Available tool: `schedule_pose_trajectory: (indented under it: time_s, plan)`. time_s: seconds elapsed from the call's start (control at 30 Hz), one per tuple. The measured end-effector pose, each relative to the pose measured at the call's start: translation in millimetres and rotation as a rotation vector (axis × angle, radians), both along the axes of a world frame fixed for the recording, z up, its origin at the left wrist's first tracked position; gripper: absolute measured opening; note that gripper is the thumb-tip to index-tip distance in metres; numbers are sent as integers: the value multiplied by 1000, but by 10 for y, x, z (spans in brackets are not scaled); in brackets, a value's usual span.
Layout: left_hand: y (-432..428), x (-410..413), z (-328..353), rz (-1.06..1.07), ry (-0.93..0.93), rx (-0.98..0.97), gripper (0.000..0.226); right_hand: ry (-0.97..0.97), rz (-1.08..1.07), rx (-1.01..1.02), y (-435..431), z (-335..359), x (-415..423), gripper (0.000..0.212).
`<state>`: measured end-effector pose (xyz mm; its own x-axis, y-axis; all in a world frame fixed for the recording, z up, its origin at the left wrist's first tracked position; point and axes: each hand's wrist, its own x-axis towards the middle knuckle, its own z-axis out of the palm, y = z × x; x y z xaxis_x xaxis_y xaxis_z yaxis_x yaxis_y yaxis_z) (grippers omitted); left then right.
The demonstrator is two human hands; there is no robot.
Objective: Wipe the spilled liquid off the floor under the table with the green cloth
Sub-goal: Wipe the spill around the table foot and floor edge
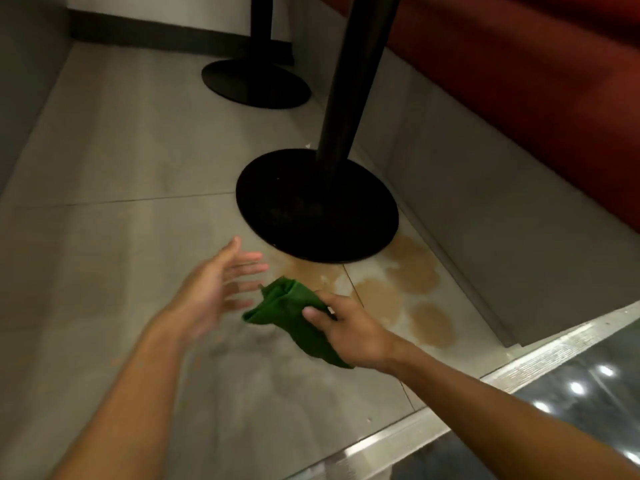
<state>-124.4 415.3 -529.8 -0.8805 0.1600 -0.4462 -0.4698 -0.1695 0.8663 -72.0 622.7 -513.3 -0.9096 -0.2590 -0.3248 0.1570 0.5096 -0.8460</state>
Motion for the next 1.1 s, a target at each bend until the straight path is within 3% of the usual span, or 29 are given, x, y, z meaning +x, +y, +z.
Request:
schedule_pose_trajectory:
  time_s: [0.07, 0.17, 0.23, 0.33, 0.53, 0.63, 0.7, 0.77, 0.83, 0.9, 1.0, 1.1]
  plan:
    - [151, 197, -21, 99, -64, 265, 65, -67, -93, -118, -22, 177, -84, 19]
    - [276, 419, -40, 42, -28, 482, 79, -133, -192, -336, -51, 348, -230, 26]
    - [327, 422, 6, -60, 51, 431, 68, -161, -242, -434, -72, 354, -308, 27]
    - [377, 242, 81, -7, 82, 252, 36, -162, -214, -473, -53, 254, -495, 27]
    - [671, -34, -81, 250, -8, 93, 28, -198, 19, -470, -20, -127, -975, 25]
    - [598, -205, -181, 448, -50, 54, 27, 58, 110, -149, 238, -291, -1358, 25]
    - [473, -371, -229, 544, 16, -145, 20, 239, 101, 96, 560, -403, -1706, 23]
    - [331, -577, -211, 476, 146, -589, 17, 322, 118, 318, 853, -538, -2044, 23]
    - [244, -823, -239, 349, 279, -1054, 17, 285, 192, 490, 1032, -705, -2270, 29]
    - [215, -1060, -397, 243, 374, -1352, 19, 211, 271, 577, 1095, -868, -2303, 34]
    - [239, -1285, -775, 67, 419, -1454, 12, 280, 249, 637, 1117, -1037, -2187, 35]
    - [361, -1334, -986, -75, 459, -1427, 34, 302, 200, 618, 1108, -1085, -2122, 36]
